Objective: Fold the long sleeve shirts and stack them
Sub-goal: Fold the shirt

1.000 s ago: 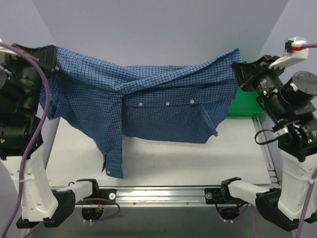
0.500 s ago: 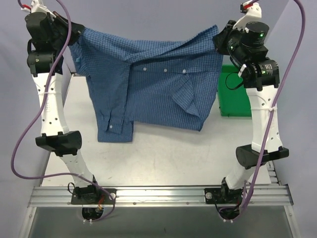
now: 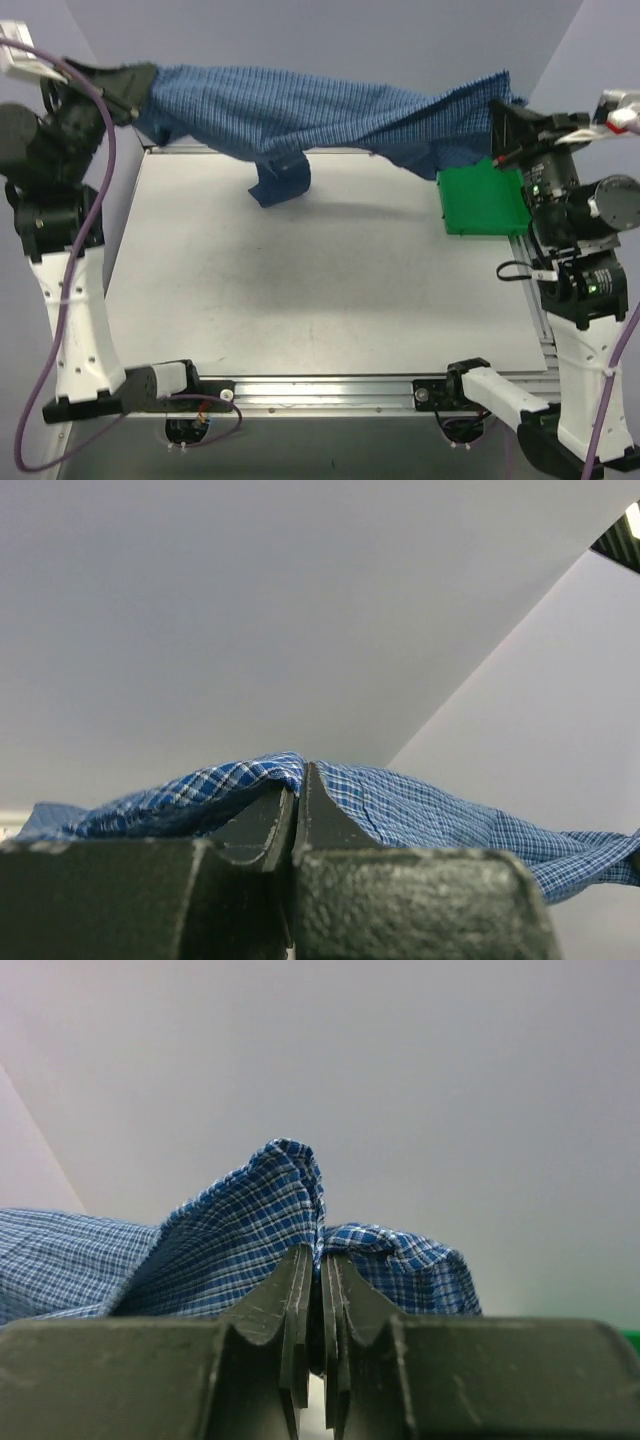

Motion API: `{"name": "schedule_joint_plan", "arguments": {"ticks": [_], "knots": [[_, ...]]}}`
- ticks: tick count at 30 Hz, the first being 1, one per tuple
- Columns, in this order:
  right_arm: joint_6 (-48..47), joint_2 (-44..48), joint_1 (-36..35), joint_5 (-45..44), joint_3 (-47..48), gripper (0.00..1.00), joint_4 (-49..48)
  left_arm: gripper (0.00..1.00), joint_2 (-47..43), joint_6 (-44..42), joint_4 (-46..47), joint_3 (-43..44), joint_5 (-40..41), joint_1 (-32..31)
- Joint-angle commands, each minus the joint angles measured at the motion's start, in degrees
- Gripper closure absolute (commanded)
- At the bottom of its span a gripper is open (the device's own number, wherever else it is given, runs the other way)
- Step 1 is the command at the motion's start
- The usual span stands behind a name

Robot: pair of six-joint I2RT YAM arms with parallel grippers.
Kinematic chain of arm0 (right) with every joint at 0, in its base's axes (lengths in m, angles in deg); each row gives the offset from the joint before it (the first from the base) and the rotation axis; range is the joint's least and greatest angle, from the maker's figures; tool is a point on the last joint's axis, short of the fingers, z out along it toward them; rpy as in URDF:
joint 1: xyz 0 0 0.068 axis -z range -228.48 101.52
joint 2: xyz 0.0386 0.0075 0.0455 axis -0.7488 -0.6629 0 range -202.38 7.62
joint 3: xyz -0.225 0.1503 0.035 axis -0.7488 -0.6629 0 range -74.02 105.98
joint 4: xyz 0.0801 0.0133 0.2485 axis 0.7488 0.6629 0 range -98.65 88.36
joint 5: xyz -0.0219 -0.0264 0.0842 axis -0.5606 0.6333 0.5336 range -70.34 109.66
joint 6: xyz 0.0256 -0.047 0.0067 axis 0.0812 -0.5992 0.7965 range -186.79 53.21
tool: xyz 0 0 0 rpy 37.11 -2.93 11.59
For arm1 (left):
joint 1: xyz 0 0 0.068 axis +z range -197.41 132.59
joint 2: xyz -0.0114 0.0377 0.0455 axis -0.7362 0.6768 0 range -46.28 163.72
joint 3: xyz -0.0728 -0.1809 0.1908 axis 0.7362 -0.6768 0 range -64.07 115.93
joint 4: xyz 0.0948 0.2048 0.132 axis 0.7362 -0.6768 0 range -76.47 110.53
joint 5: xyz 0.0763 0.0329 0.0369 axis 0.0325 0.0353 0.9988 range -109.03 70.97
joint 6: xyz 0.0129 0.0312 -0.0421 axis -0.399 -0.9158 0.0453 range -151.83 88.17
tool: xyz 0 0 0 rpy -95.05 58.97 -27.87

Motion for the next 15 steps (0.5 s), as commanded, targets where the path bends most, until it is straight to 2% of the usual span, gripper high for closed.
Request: {"name": "schedule_joint_plan", "arguments": {"ticks": [1, 3, 7, 12, 15], "knots": [[3.4, 0.5, 0.4, 3.3, -12.2, 1.0, -2.5, 1.0, -4.3, 0.1, 2.5, -20.2, 1.2, 0.7], [5.5, 2.4, 0.3, 3.8, -21.7, 1.0, -2.5, 1.0, -8.5, 0.8, 0.7, -34.4, 2.0, 0.7], [10.4, 4.9, 0.2, 5.2, -34.3, 1.0, 0.4, 1.0, -15.2, -1.8, -5.0, -51.6, 2.7, 0.6], [10.4, 6.7, 0.2, 2.5, -39.4, 1.0, 2.9, 0.98, -23.0, -11.3, -11.6, -56.0, 9.7, 0.5], [9.7, 3.6, 0.2, 0.3, -38.7, 1.0, 3.1, 0.96, -21.5, -12.7, -11.1, -55.8, 11.5, 0.5]]}}
